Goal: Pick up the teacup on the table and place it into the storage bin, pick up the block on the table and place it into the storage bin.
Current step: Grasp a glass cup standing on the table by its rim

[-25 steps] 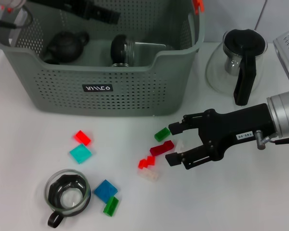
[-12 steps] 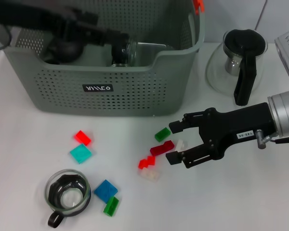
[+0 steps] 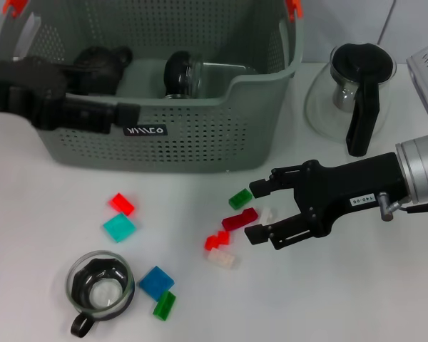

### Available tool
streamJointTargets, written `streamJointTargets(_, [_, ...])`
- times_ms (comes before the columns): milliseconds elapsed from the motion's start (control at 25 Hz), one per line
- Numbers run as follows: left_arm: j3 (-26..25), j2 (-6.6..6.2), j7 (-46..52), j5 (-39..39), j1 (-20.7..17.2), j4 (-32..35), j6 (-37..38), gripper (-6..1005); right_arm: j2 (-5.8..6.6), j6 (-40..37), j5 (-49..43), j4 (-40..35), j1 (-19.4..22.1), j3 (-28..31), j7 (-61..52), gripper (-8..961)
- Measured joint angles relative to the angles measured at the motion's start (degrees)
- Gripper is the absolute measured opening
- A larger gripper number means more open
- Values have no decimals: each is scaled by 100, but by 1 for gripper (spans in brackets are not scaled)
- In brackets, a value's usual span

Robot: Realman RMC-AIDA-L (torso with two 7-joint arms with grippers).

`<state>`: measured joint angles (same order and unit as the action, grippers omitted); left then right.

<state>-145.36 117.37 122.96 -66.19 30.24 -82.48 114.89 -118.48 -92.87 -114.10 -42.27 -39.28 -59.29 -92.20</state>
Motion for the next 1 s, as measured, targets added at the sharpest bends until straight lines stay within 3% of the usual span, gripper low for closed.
streamJointTargets(600, [170,-79,-870,-29,-811,302,193,845,-16,10,9,29,-60,75,9,912])
streamJointTargets(1000, [253,-33,-908,850,-1082,394,188,846,-56,94,21,42,-99,77,91,912])
